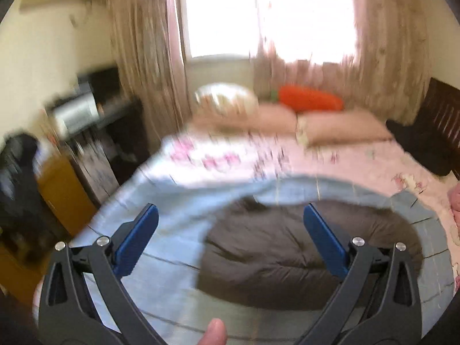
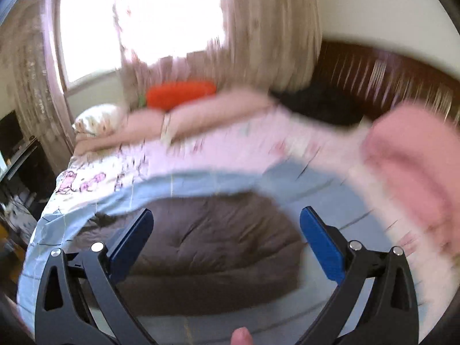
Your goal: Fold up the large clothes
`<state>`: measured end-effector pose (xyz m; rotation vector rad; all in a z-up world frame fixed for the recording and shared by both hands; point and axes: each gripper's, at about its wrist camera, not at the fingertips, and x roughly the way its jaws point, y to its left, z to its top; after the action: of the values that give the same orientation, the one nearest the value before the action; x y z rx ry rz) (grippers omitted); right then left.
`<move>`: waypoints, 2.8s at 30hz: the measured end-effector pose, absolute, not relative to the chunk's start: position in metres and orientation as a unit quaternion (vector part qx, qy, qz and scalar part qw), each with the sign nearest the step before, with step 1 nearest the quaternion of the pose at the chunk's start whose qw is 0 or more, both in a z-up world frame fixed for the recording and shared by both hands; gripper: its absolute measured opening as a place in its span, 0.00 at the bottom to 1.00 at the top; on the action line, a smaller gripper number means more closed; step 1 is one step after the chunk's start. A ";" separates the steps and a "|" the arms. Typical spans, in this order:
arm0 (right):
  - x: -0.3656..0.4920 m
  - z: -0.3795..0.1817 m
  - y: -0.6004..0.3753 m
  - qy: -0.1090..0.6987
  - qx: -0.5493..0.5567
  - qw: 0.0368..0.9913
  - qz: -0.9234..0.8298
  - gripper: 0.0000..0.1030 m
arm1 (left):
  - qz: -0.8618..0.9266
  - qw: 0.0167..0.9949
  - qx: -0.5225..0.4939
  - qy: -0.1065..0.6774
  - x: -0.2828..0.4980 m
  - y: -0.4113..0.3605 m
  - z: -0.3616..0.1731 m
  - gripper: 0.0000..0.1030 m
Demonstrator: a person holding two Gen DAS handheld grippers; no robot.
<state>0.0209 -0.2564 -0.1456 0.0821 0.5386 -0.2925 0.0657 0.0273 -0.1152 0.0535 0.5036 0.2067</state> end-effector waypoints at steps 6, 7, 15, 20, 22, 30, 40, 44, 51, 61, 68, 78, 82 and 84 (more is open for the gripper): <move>-0.069 -0.059 -0.225 0.375 -0.108 0.888 -0.242 0.99 | 0.081 0.946 0.063 0.308 -0.034 0.032 0.017 0.98; -0.081 -0.054 -0.222 0.379 -0.125 0.888 -0.228 0.99 | 0.079 0.947 0.079 0.302 -0.052 0.031 0.028 0.98; -0.149 -0.032 -0.244 0.457 0.085 0.878 -0.116 0.99 | 0.042 0.929 0.015 0.368 -0.124 0.045 0.038 0.98; -0.149 -0.026 -0.231 0.456 0.088 0.880 -0.097 0.99 | 0.017 0.921 0.001 0.390 -0.130 0.045 0.023 0.98; -0.151 -0.022 -0.220 0.450 0.067 0.887 -0.080 0.99 | 0.014 0.920 0.008 0.391 -0.128 0.044 0.018 0.98; -0.151 -0.034 -0.215 0.475 0.091 0.873 -0.066 0.99 | -0.003 0.914 0.013 0.407 -0.126 0.039 0.009 0.98; -0.151 -0.041 -0.220 0.483 0.090 0.868 -0.070 0.99 | -0.045 0.897 -0.018 0.439 -0.116 0.028 -0.003 0.98; -0.147 -0.040 -0.216 0.482 0.065 0.872 -0.064 0.99 | -0.040 0.897 -0.010 0.441 -0.111 0.026 -0.006 0.98; -0.136 -0.038 -0.219 0.478 0.058 0.874 -0.060 0.99 | -0.025 0.893 -0.013 0.449 -0.102 0.029 -0.011 0.98; -0.123 -0.039 -0.223 0.483 0.051 0.873 -0.053 0.99 | -0.018 0.893 -0.018 0.450 -0.094 0.030 -0.013 0.98; -0.117 -0.041 -0.221 0.488 0.045 0.870 -0.052 0.99 | -0.018 0.891 -0.013 0.453 -0.089 0.027 -0.016 0.98; -0.111 -0.045 -0.219 0.494 0.029 0.867 -0.052 0.99 | -0.023 0.886 -0.016 0.463 -0.080 0.028 -0.023 0.98; -0.107 -0.046 -0.221 0.499 0.033 0.865 -0.051 0.99 | -0.024 0.883 -0.018 0.469 -0.075 0.026 -0.028 0.98; -0.106 -0.047 -0.221 0.499 0.032 0.864 -0.052 0.99 | -0.024 0.882 -0.016 0.470 -0.074 0.025 -0.030 0.98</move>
<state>-0.1063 -0.2210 -0.0467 0.0669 1.0458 -0.1088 -0.0738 0.0252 -0.0300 -0.0324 0.9785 -0.0504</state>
